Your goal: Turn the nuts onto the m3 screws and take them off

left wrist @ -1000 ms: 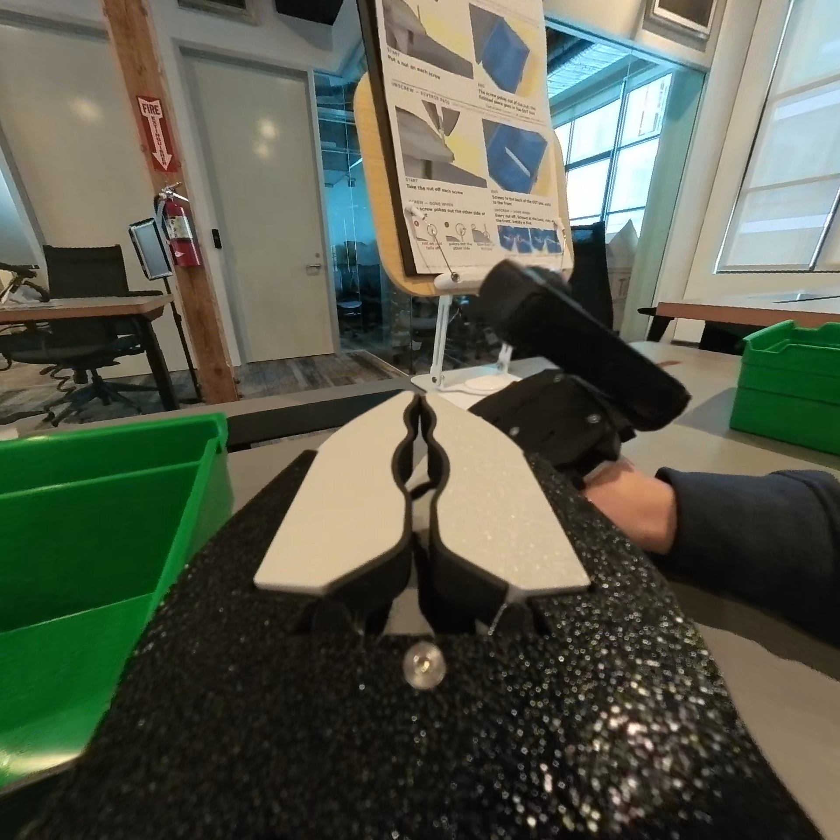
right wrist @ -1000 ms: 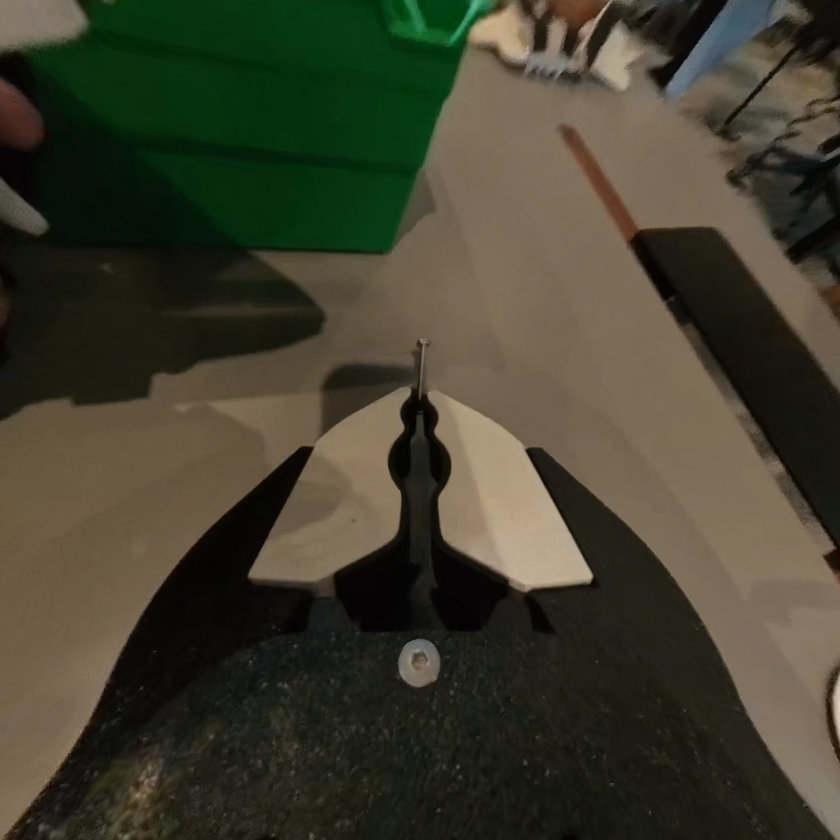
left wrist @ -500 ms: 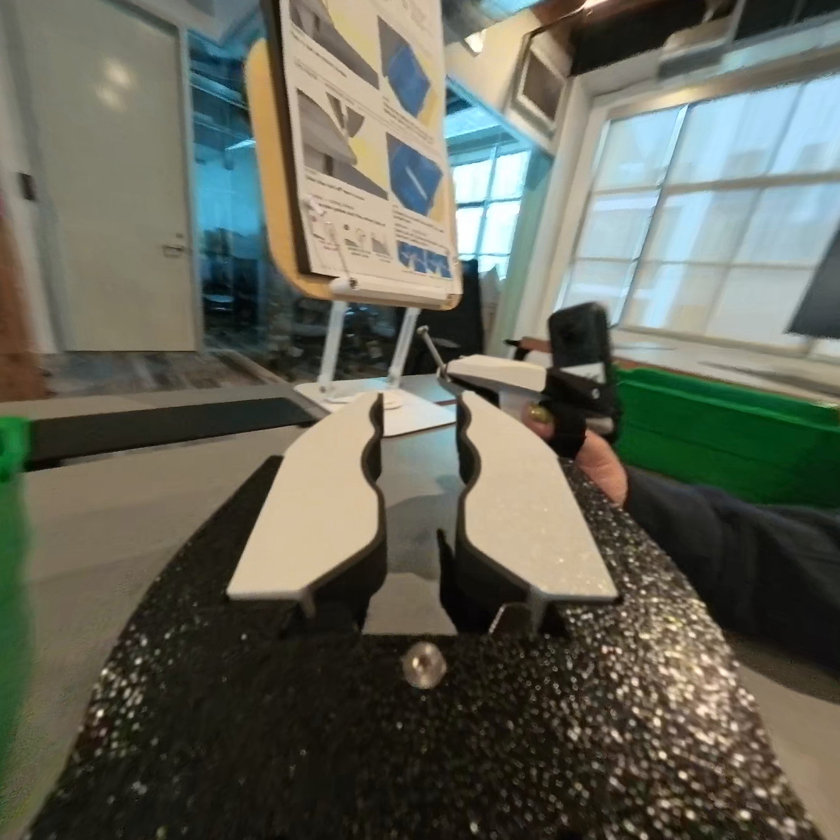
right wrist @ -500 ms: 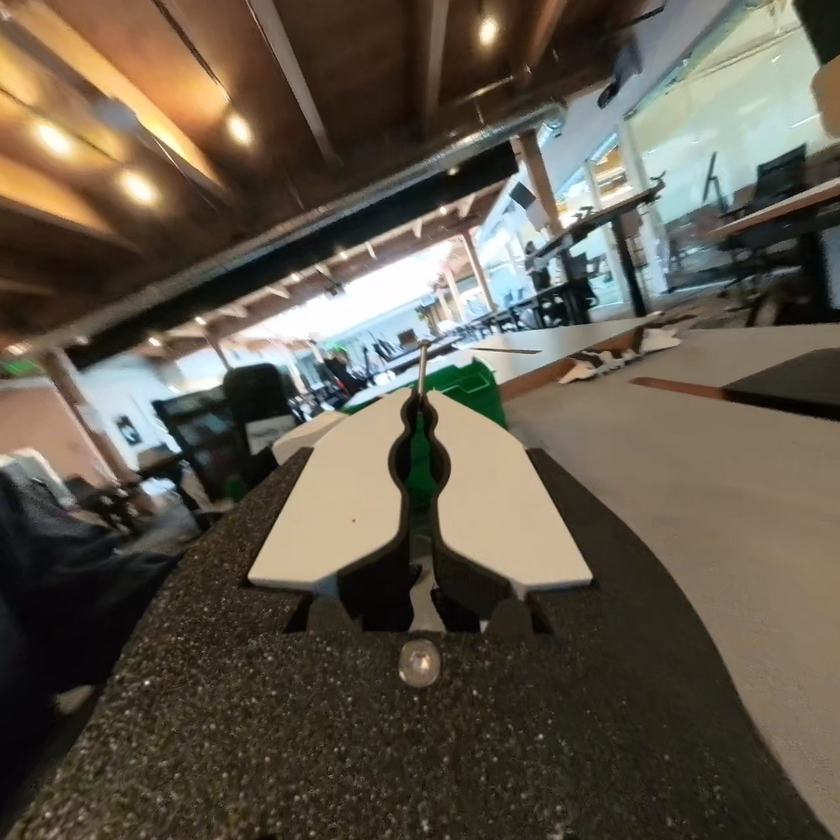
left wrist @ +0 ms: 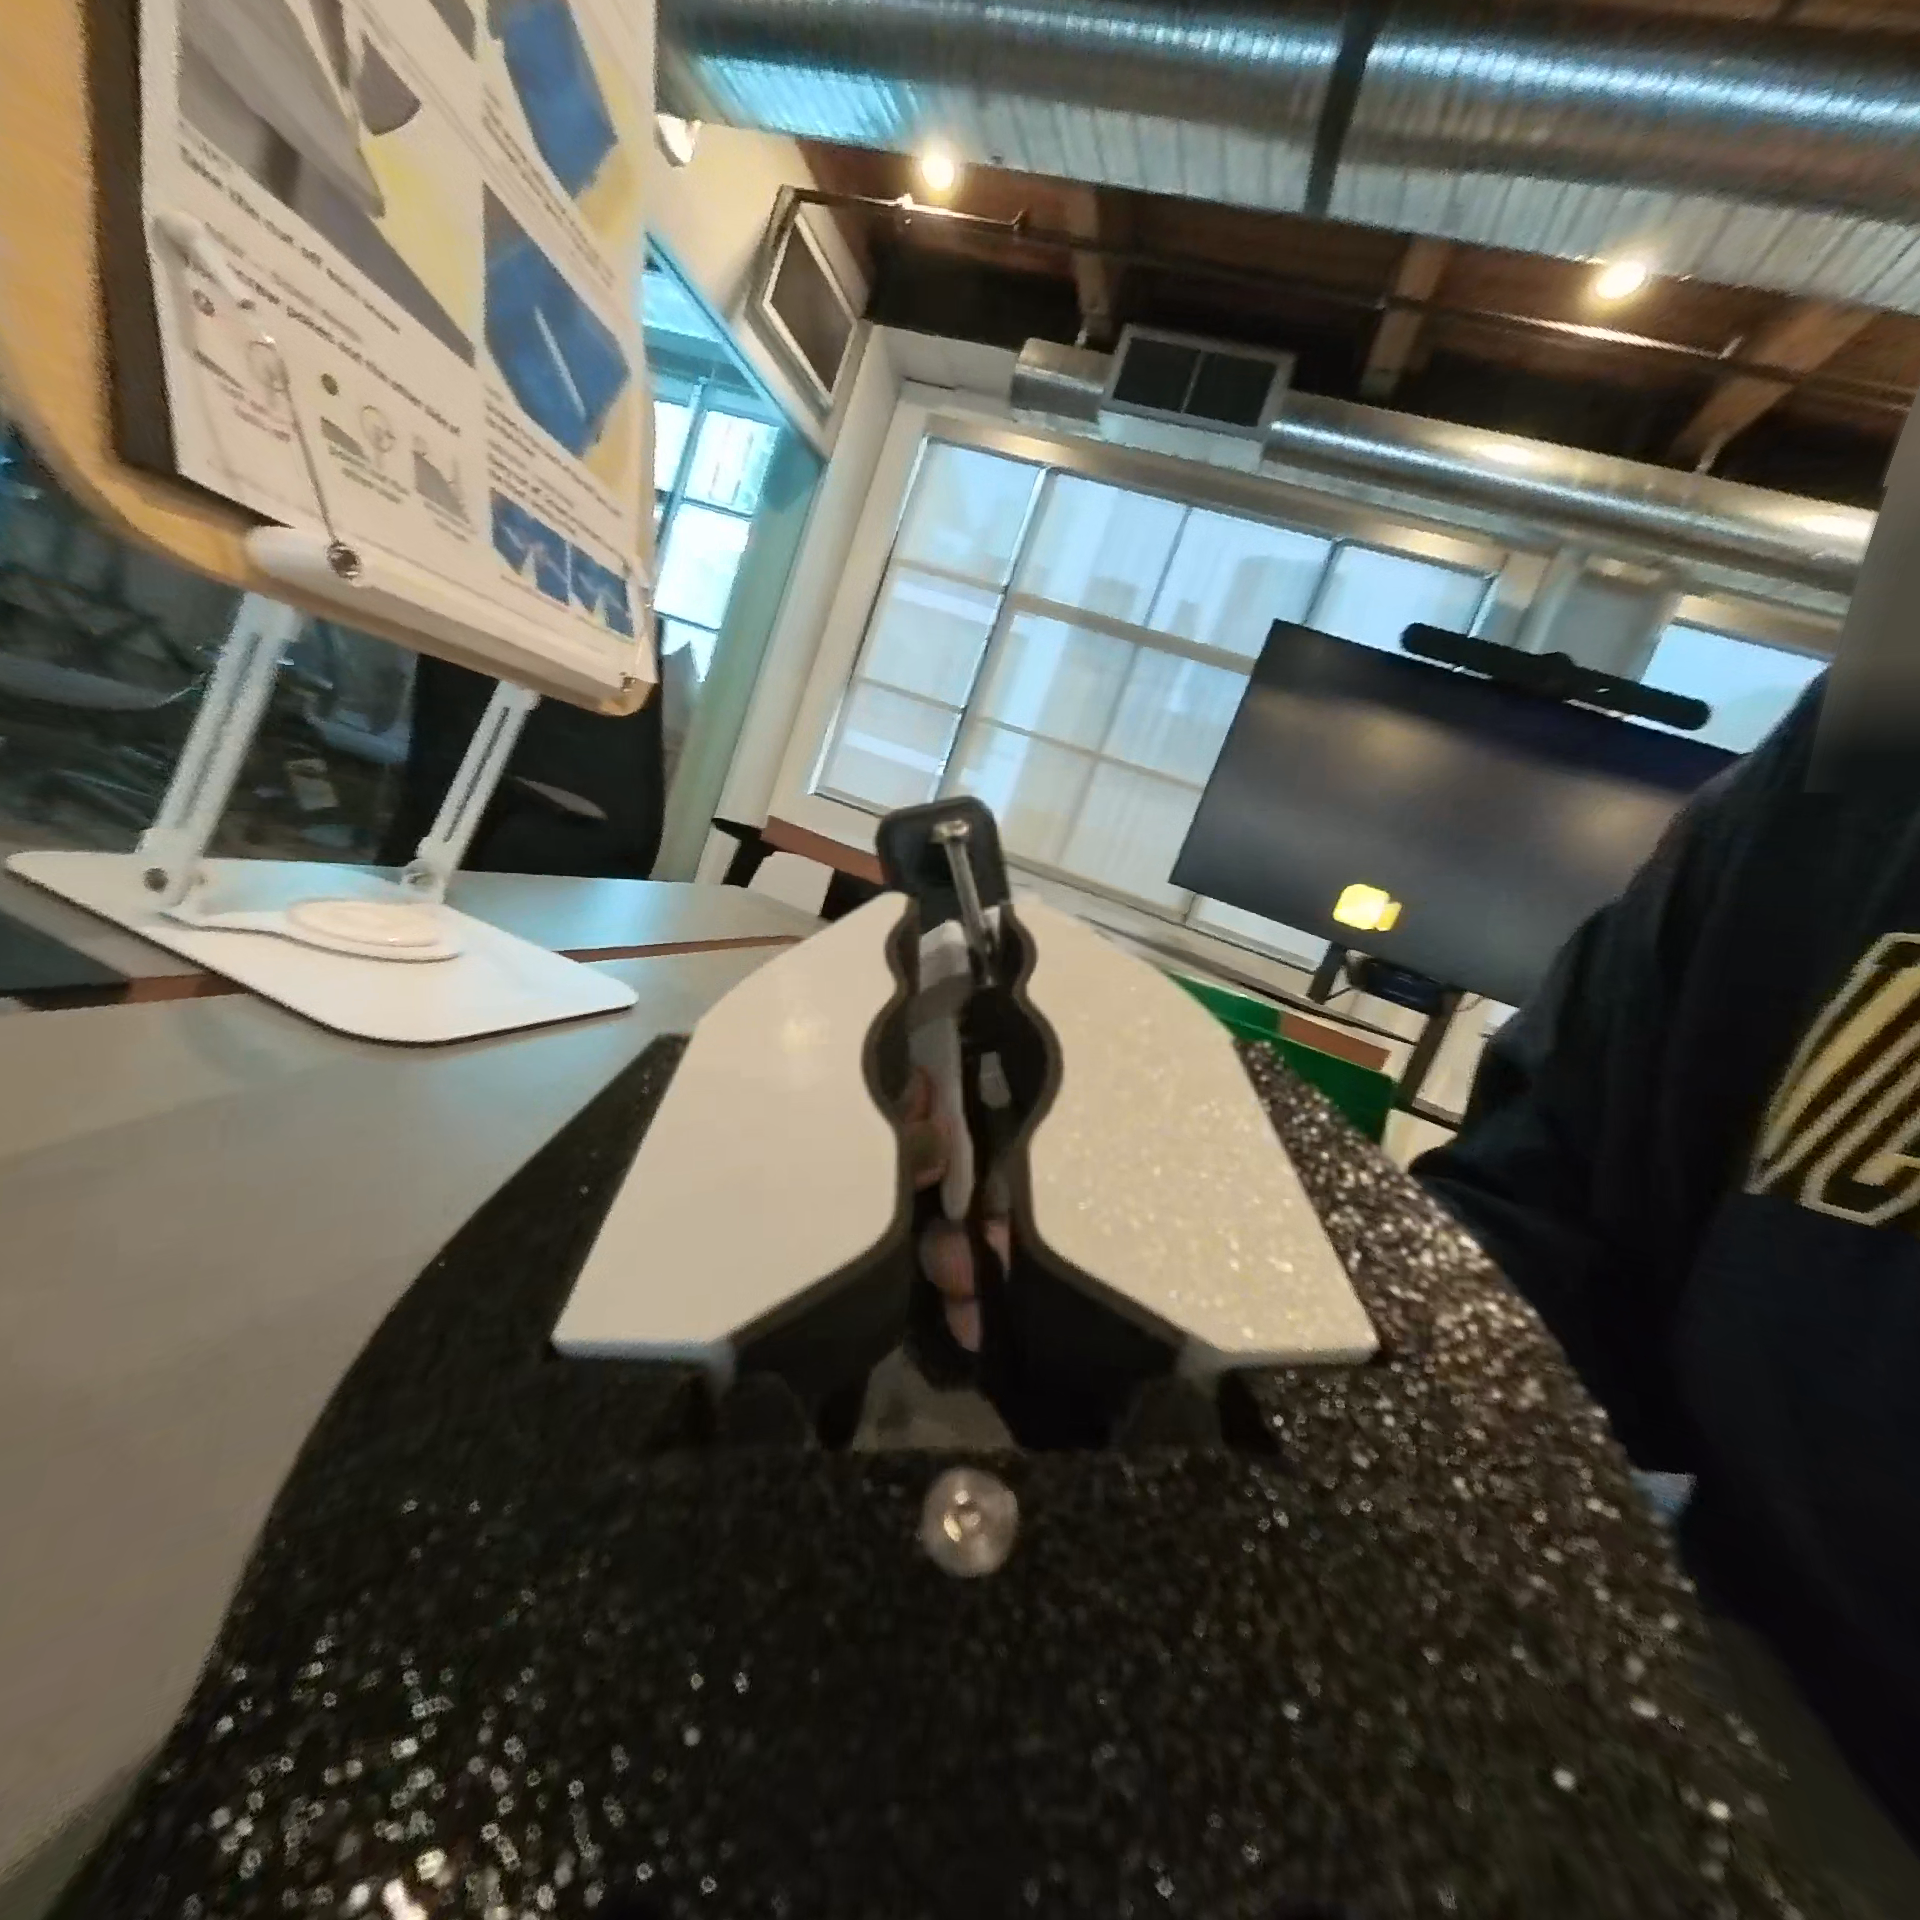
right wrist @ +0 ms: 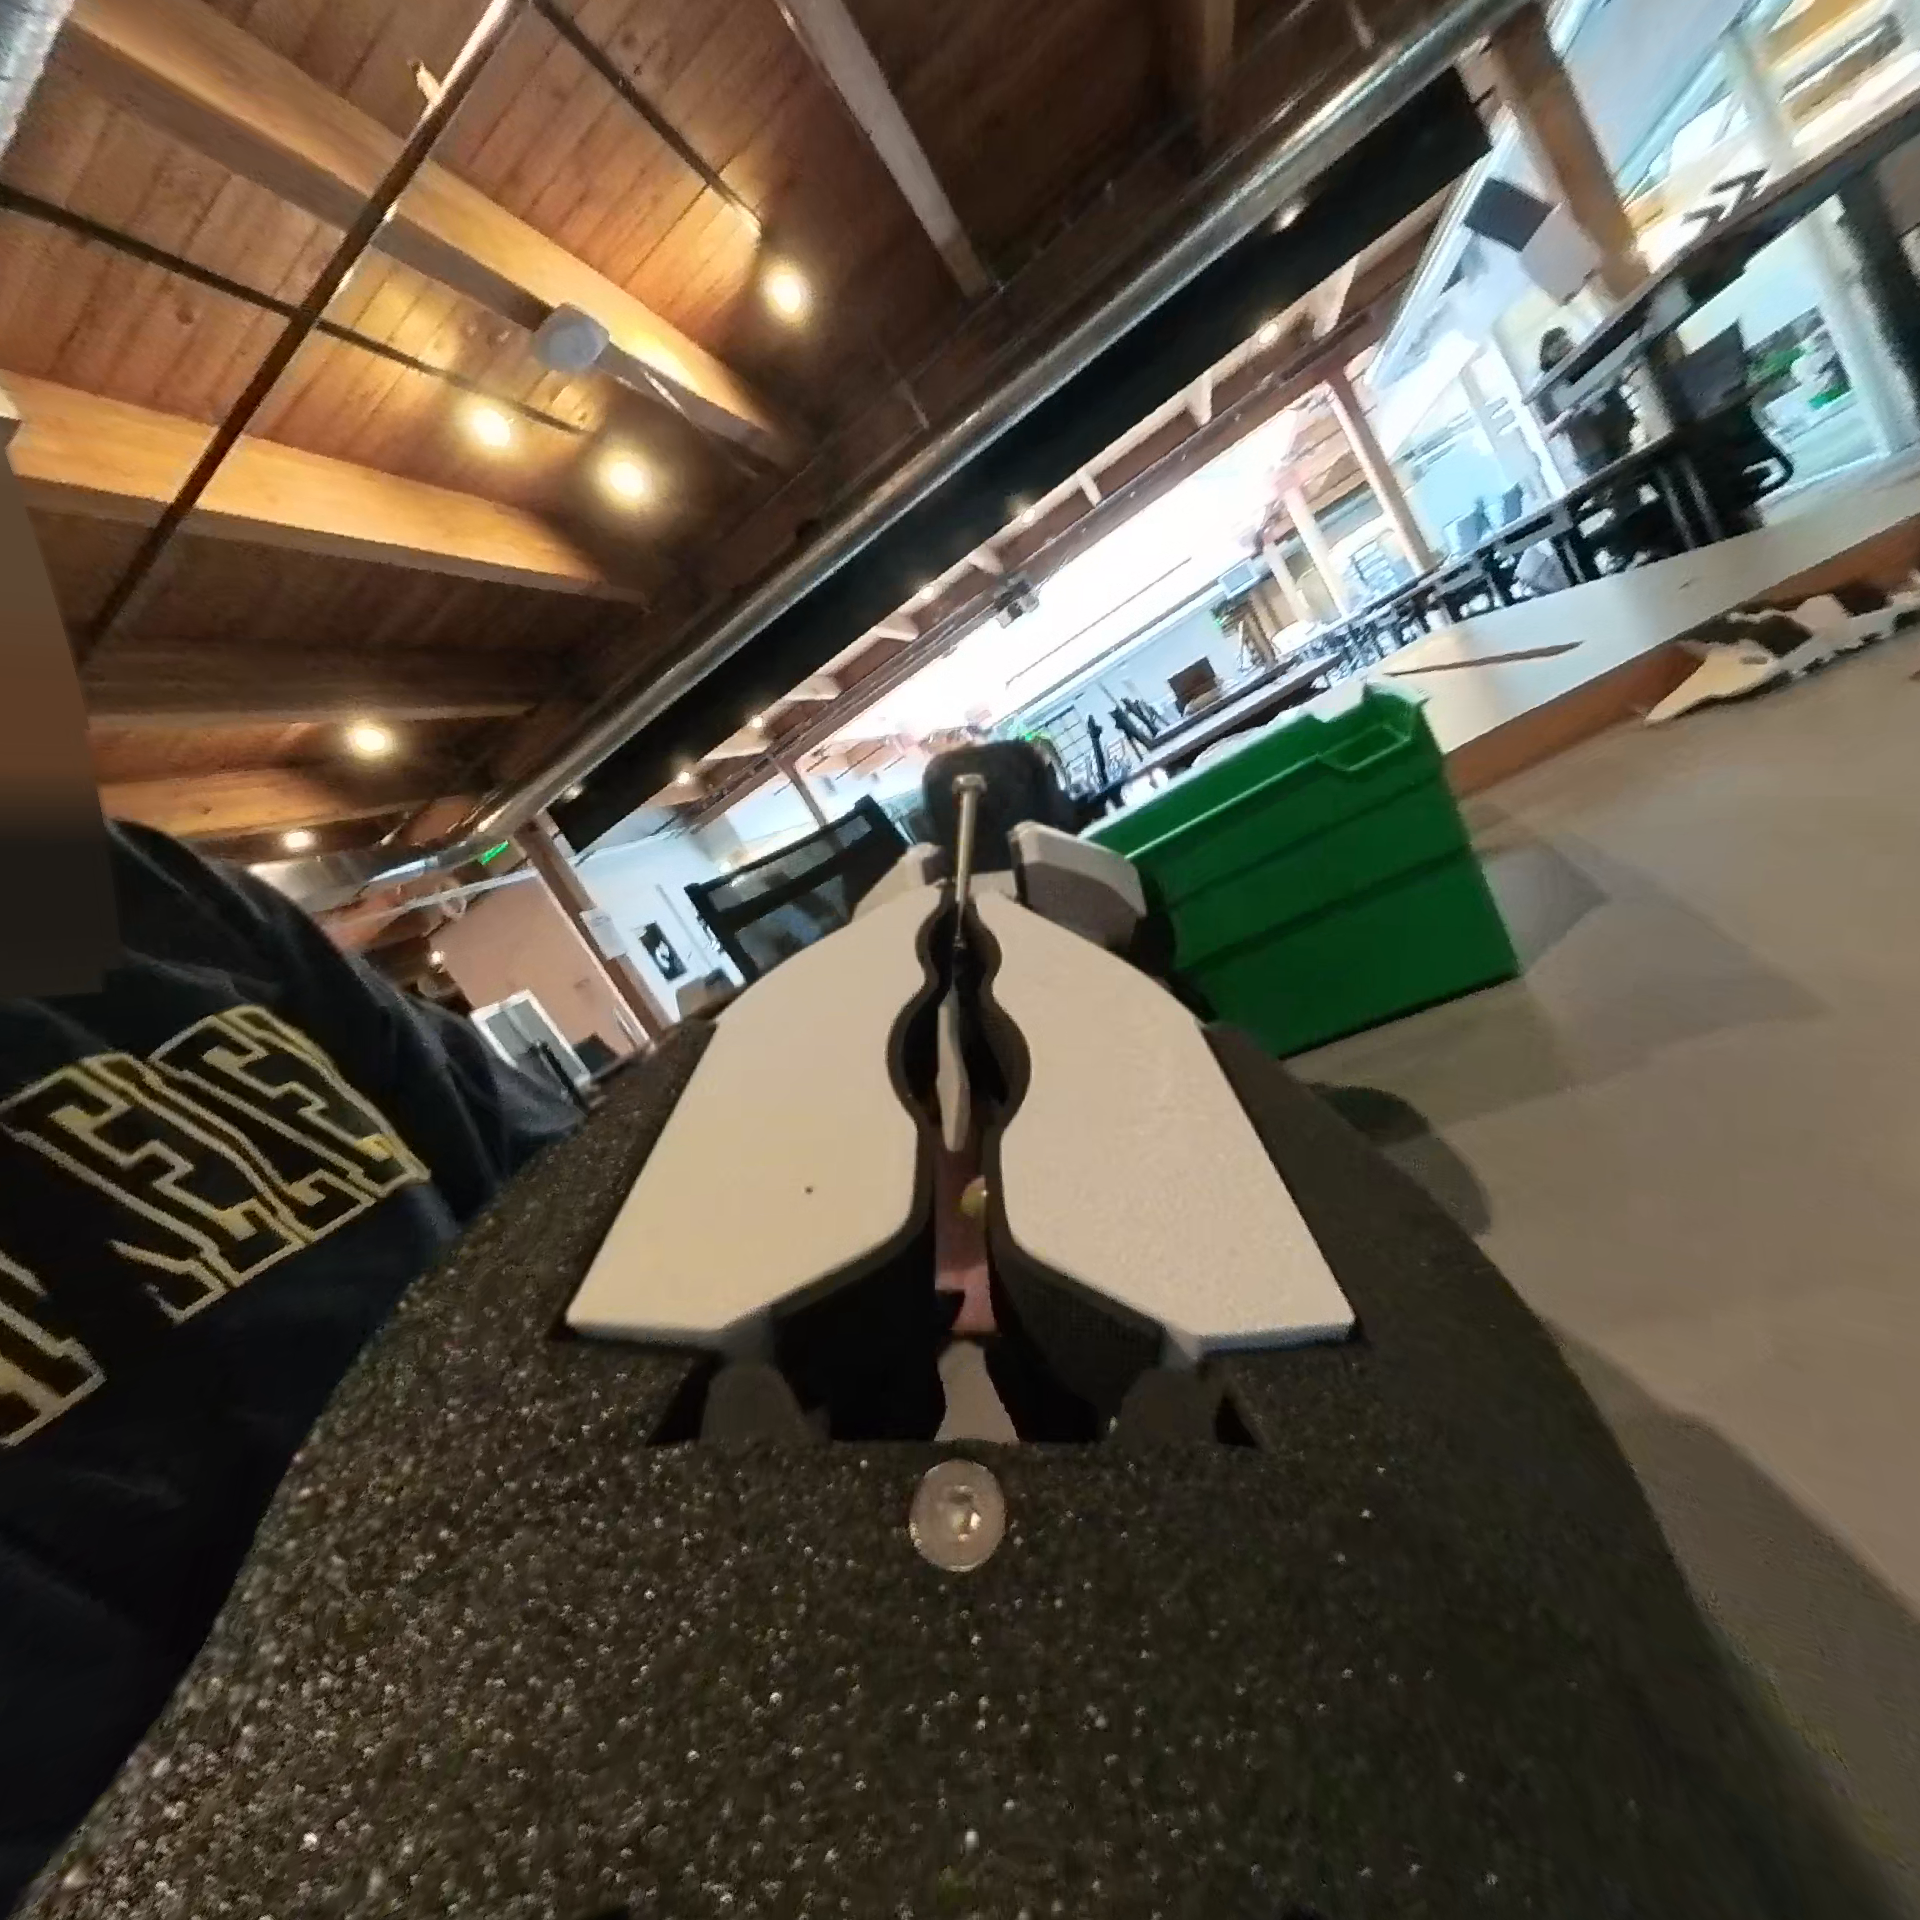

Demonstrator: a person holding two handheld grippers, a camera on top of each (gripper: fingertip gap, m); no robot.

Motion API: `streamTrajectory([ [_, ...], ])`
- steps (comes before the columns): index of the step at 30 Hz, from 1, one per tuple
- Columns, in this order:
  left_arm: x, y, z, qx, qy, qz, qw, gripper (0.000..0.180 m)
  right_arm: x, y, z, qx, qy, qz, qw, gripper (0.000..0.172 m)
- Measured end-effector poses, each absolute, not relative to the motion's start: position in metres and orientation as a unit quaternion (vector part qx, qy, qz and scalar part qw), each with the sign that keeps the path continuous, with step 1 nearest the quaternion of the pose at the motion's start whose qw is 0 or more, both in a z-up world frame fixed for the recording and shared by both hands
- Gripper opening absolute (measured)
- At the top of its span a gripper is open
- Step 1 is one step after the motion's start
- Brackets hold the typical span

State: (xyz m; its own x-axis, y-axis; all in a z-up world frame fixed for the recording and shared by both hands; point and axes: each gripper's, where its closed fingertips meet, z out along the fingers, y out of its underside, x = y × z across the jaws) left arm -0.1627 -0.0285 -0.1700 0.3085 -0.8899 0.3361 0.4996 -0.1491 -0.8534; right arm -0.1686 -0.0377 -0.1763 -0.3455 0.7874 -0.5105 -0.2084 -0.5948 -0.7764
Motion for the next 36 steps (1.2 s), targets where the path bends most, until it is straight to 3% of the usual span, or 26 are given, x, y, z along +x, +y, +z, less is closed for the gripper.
streamTrajectory([
  [3, -0.161, -0.033, -0.170, -0.508, 0.194, -0.579, 0.608, 0.016, -0.172, -0.045, -0.179, -0.471, -0.337, 0.749, 0.322, 0.001],
  [5, -0.160, -0.037, -0.169, -0.503, 0.204, -0.584, 0.604, 0.002, -0.172, -0.046, -0.181, -0.473, -0.346, 0.744, 0.322, 0.002],
  [9, -0.157, -0.039, -0.171, -0.516, 0.211, -0.562, 0.611, 0.001, -0.169, -0.046, -0.182, -0.469, -0.362, 0.739, 0.321, 0.002],
  [14, -0.163, -0.025, -0.192, -0.609, 0.223, -0.452, 0.612, 0.001, -0.145, -0.024, -0.178, -0.475, -0.363, 0.703, 0.385, 0.019],
  [23, -0.165, -0.006, -0.230, -0.711, 0.308, -0.166, 0.610, 0.001, -0.163, -0.023, -0.209, -0.542, -0.474, 0.525, 0.454, 0.010],
  [36, -0.156, -0.008, -0.238, -0.708, 0.361, -0.106, 0.598, 0.001, -0.171, -0.022, -0.221, -0.565, -0.481, 0.502, 0.444, 0.006],
])
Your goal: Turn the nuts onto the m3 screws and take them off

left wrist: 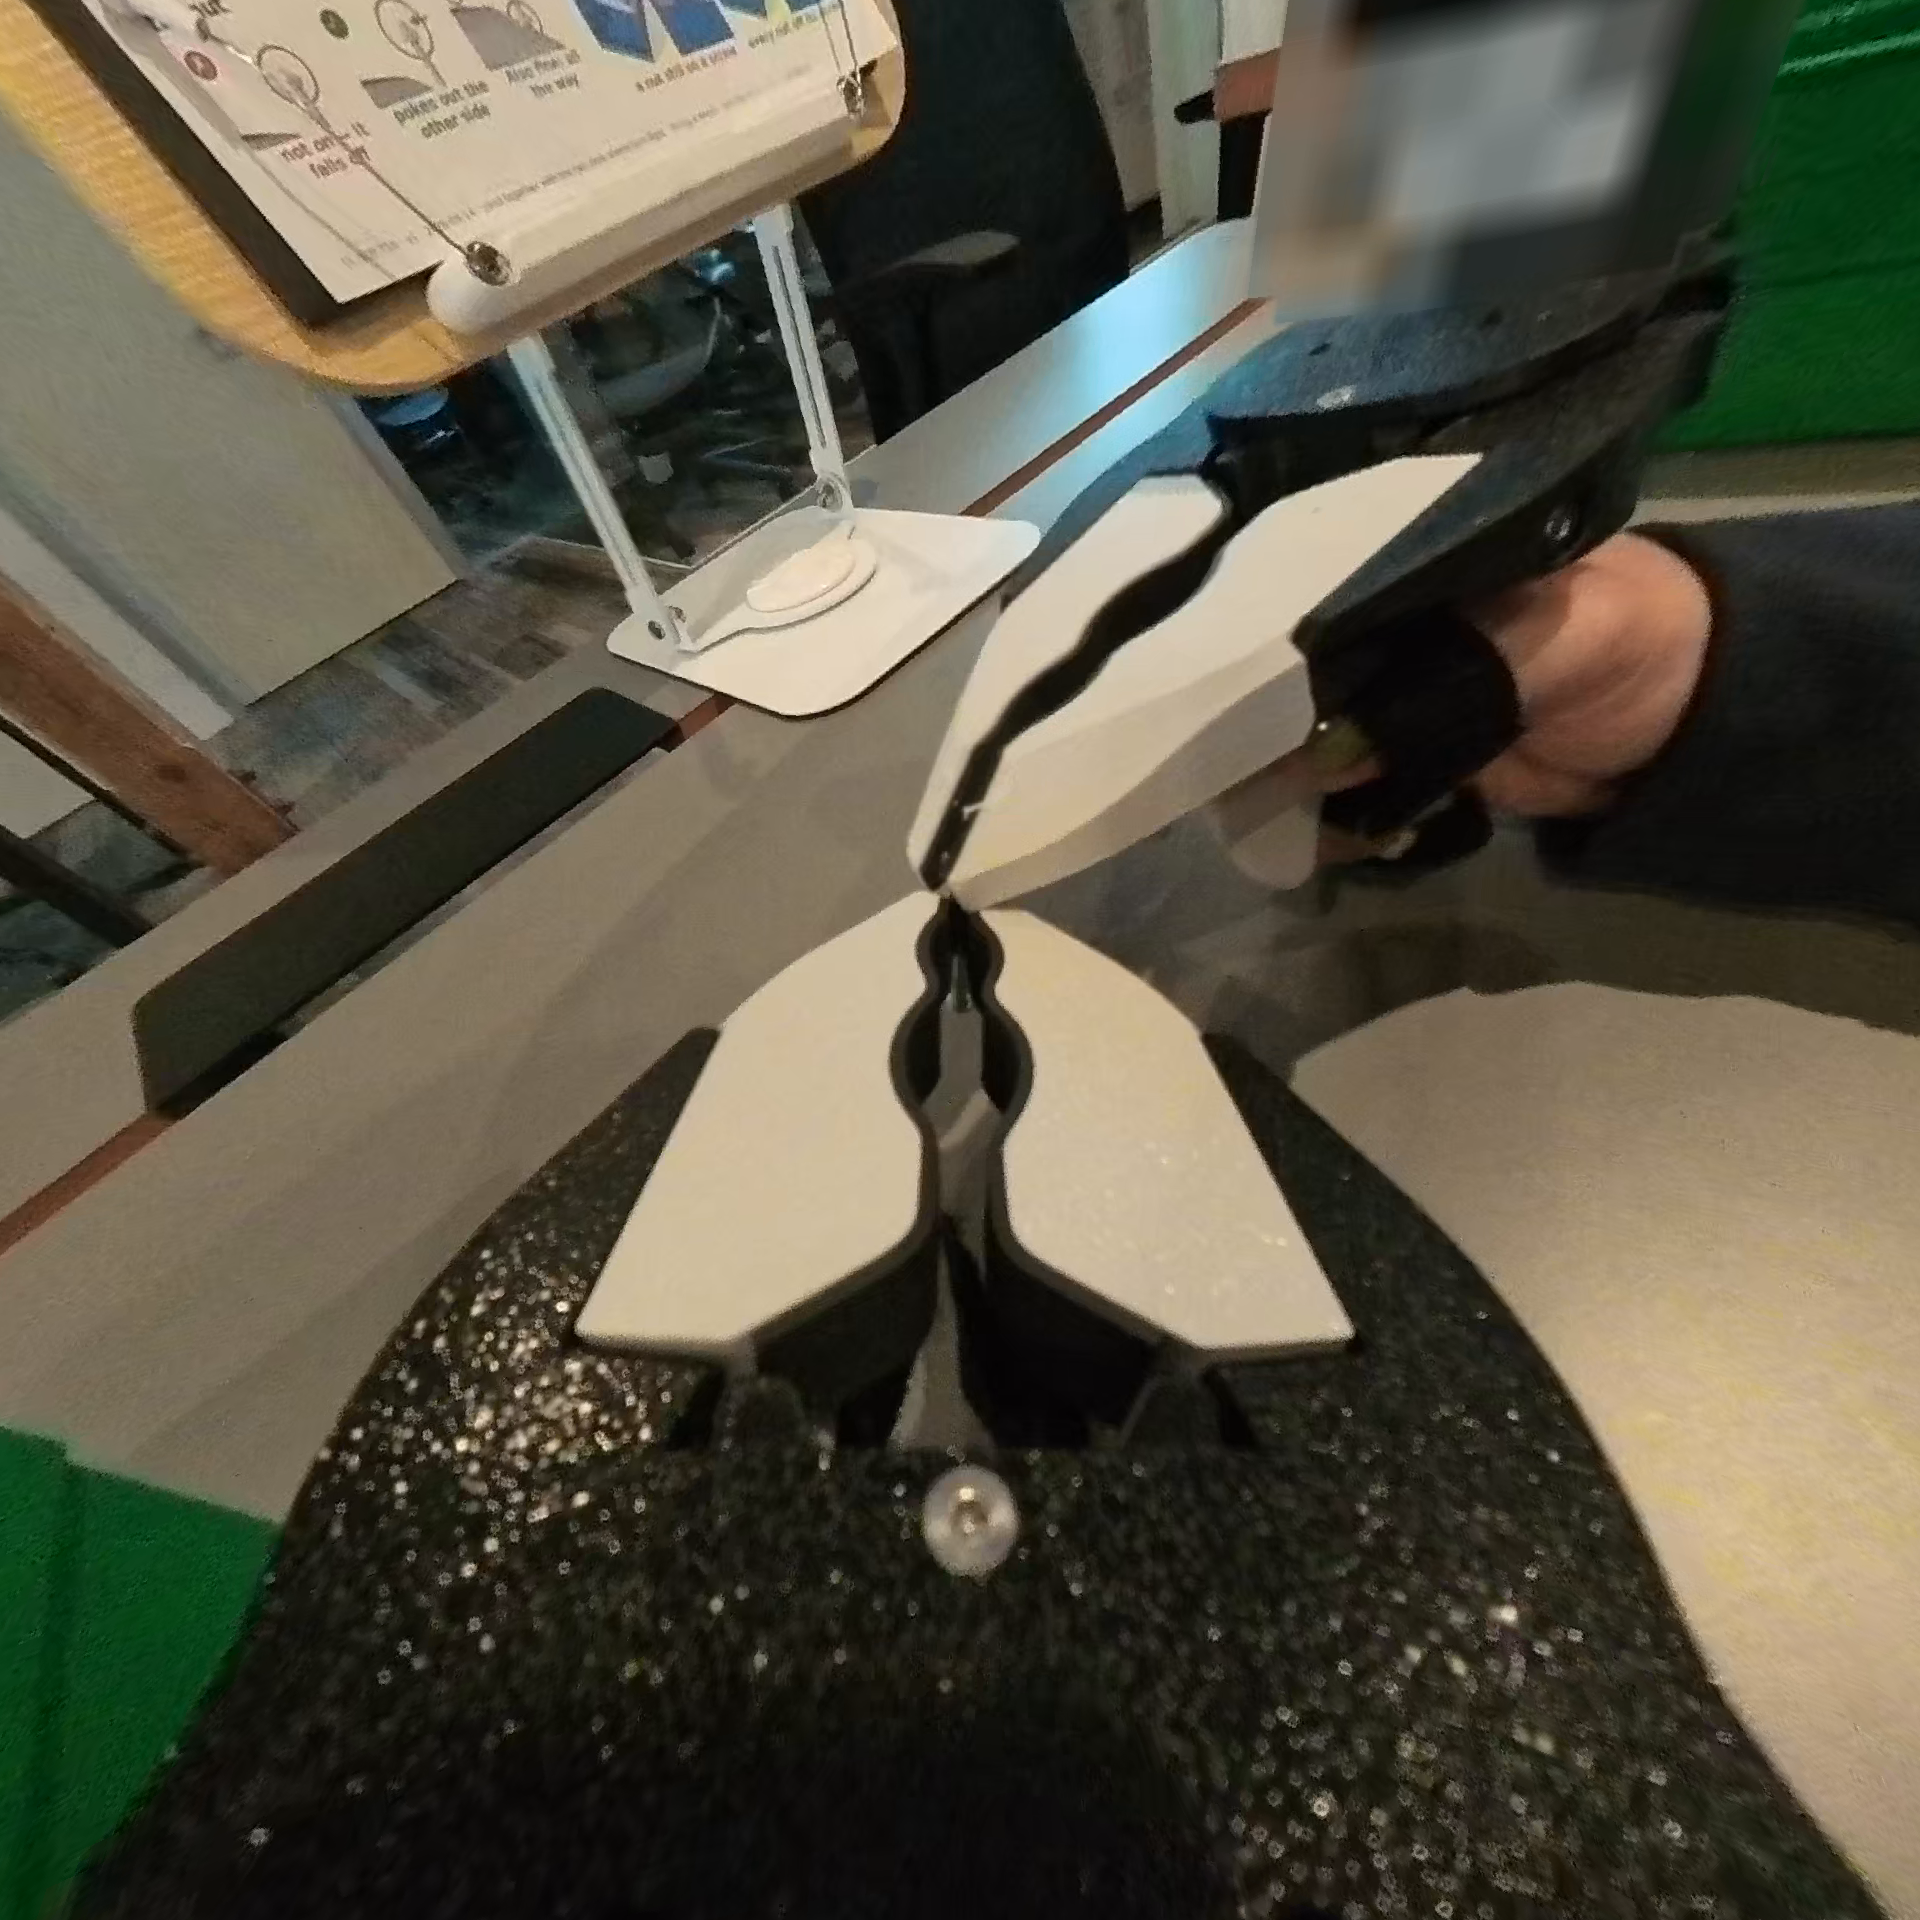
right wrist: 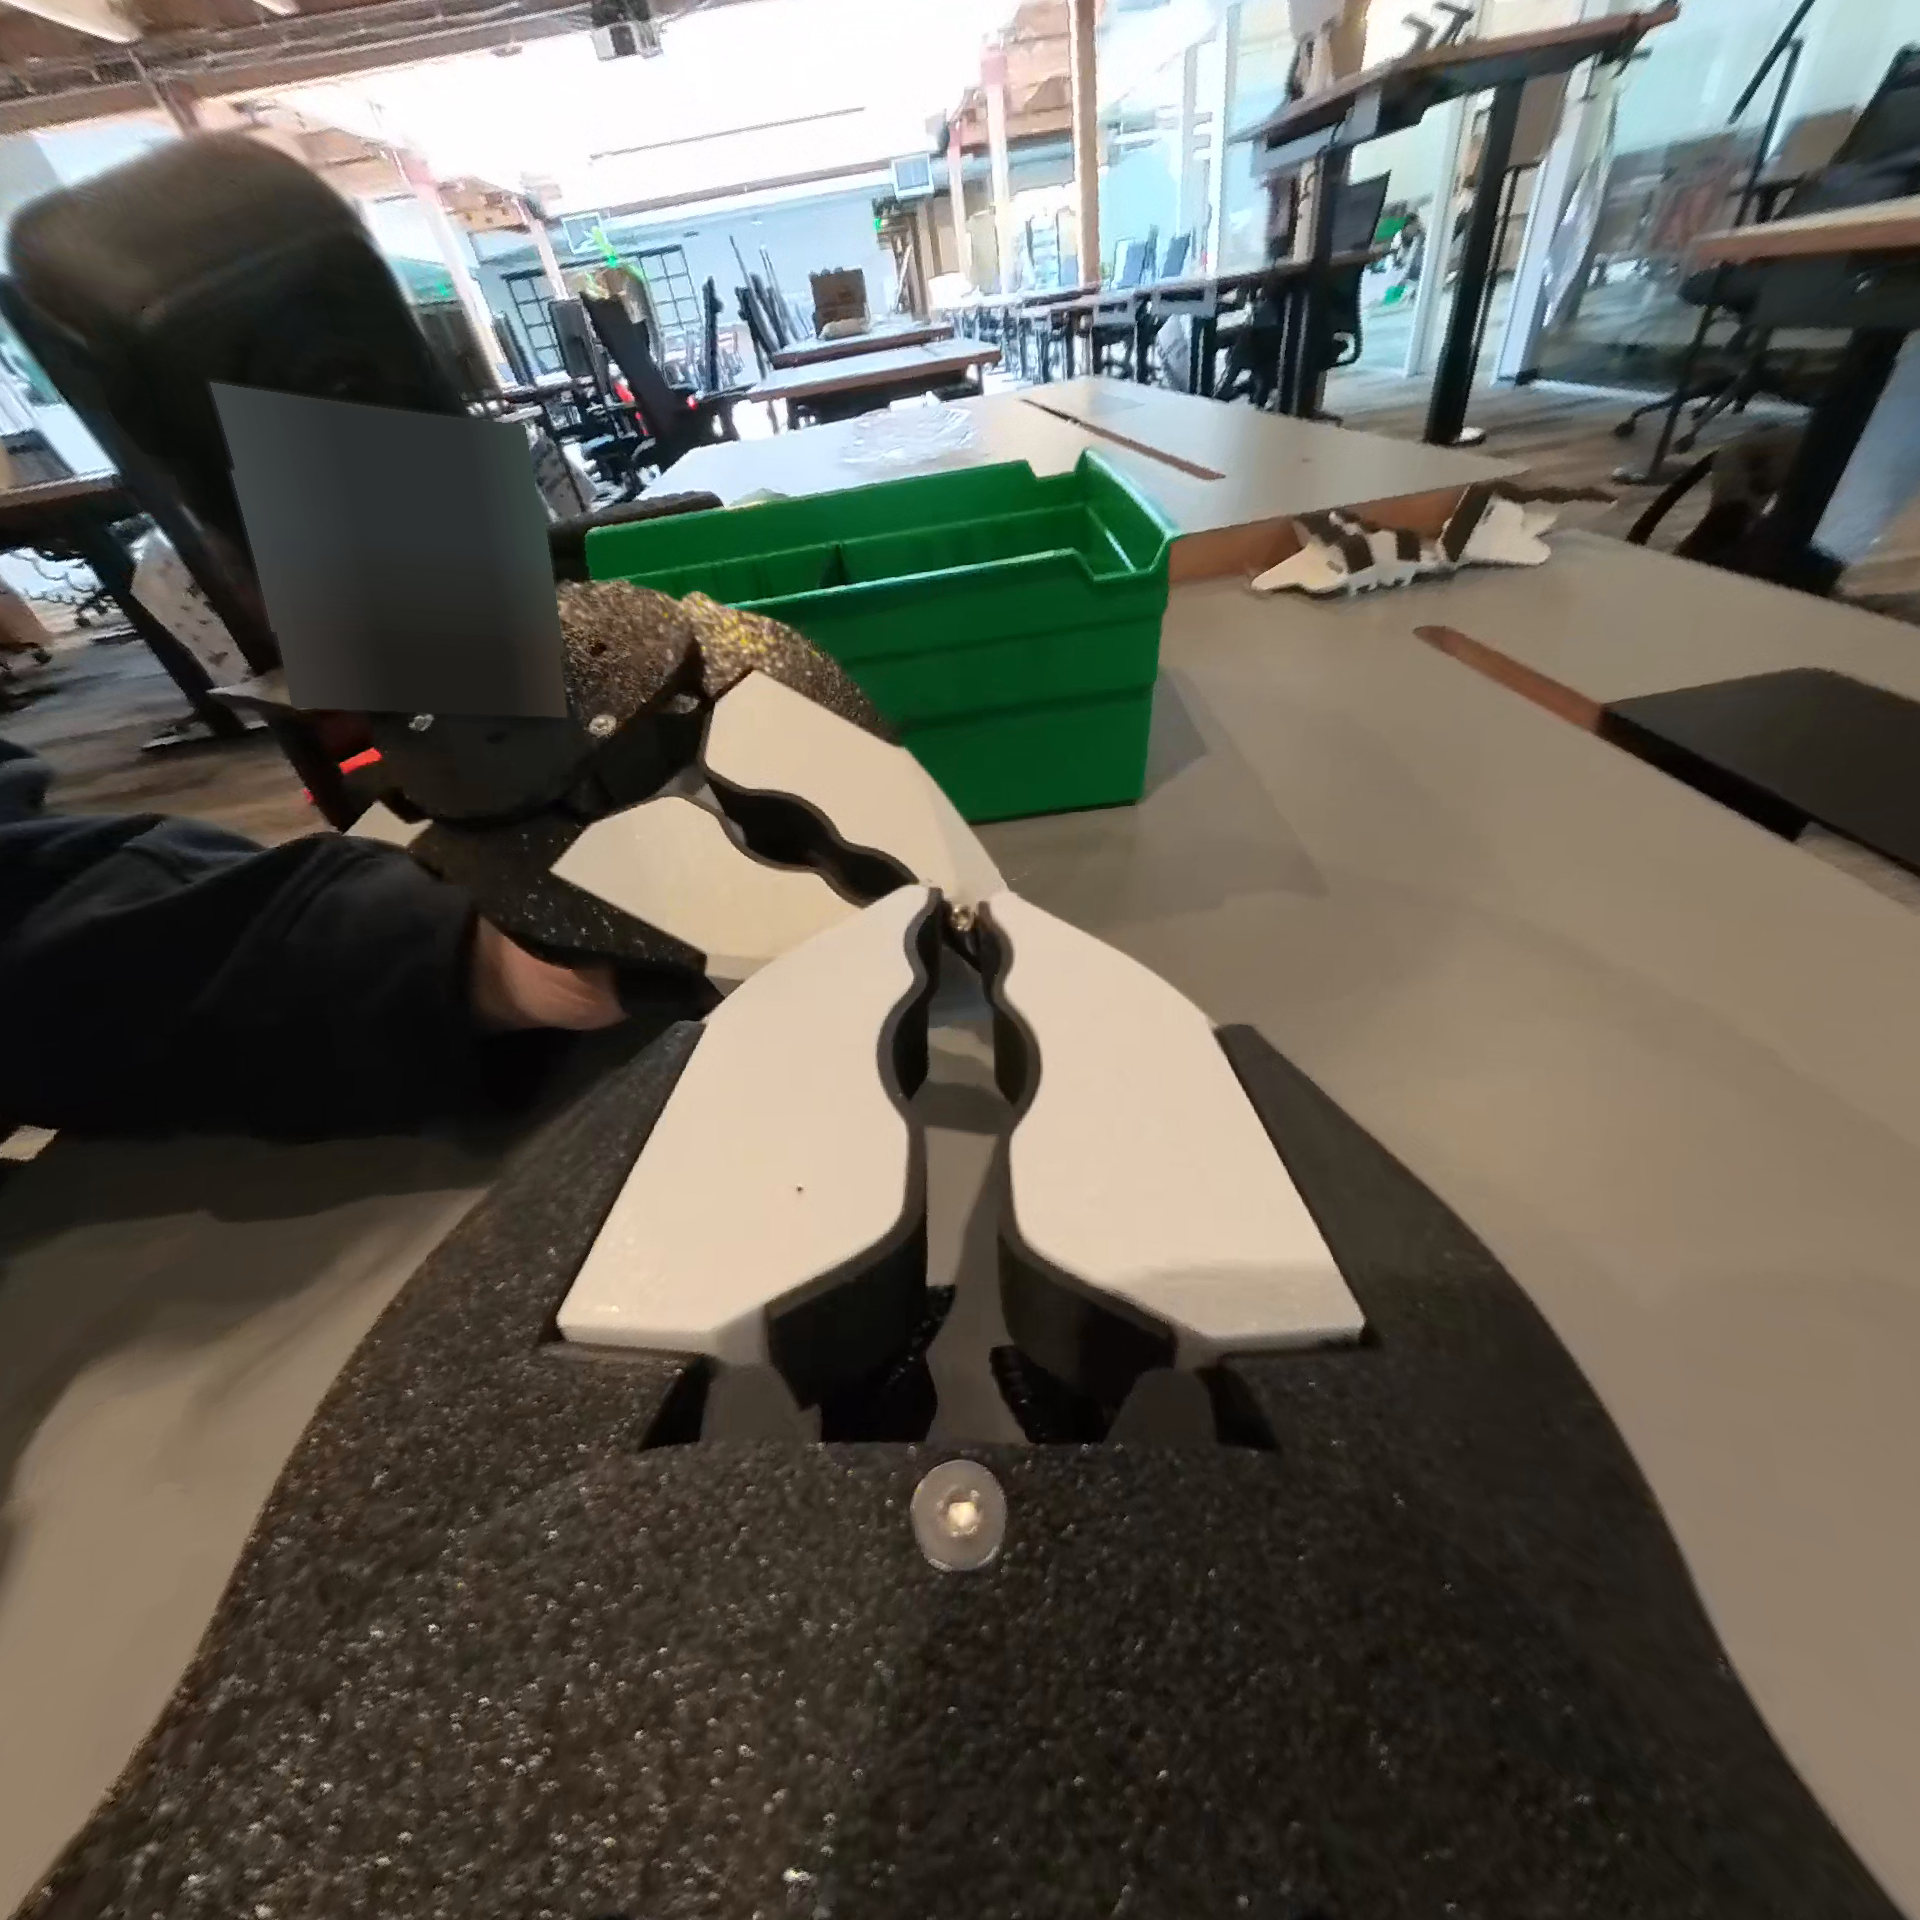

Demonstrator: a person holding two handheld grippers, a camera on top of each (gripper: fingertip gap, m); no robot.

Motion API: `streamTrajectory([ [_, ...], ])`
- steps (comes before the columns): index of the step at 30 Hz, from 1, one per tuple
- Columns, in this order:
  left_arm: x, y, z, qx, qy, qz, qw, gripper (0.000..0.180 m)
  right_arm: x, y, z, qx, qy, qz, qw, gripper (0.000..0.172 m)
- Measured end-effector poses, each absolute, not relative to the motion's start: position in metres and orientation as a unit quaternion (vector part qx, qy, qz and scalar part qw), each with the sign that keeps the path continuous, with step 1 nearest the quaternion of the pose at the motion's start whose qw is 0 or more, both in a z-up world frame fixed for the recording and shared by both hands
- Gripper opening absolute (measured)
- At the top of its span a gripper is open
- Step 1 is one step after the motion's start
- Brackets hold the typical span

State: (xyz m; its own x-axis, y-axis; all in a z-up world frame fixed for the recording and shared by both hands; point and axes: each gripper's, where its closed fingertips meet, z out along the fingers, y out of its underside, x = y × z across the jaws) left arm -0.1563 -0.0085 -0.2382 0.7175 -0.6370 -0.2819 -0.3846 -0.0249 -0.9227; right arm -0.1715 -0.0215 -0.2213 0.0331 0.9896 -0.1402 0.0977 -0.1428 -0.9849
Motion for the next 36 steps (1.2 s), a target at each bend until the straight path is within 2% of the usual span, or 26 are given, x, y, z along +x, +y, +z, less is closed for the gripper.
streamTrajectory([
  [16, -0.156, -0.007, -0.244, -0.714, 0.360, -0.118, 0.589, 0.002, -0.171, -0.018, -0.227, -0.582, -0.482, 0.489, 0.437, 0.005],
  [21, -0.158, -0.003, -0.250, -0.733, 0.345, -0.129, 0.572, 0.032, -0.166, -0.013, -0.219, -0.580, -0.458, 0.505, 0.445, 0.005],
  [25, -0.160, -0.002, -0.250, -0.736, 0.341, -0.120, 0.573, 0.038, -0.162, -0.014, -0.214, -0.573, -0.446, 0.532, 0.436, 0.005],
  [30, -0.156, -0.004, -0.251, -0.735, 0.350, -0.120, 0.568, 0.032, -0.169, -0.028, -0.214, -0.555, -0.459, 0.561, 0.408, 0.005],
  [32, -0.154, -0.006, -0.252, -0.734, 0.355, -0.126, 0.566, 0.022, -0.170, -0.033, -0.212, -0.547, -0.459, 0.576, 0.398, 0.005],
  [34, -0.152, -0.008, -0.250, -0.730, 0.359, -0.132, 0.567, 0.000, -0.170, -0.034, -0.211, -0.544, -0.459, 0.582, 0.394, 0.005],
  [36, -0.151, -0.009, -0.245, -0.724, 0.356, -0.131, 0.576, 0.000, -0.170, -0.035, -0.209, -0.539, -0.462, 0.580, 0.400, 0.005],
])
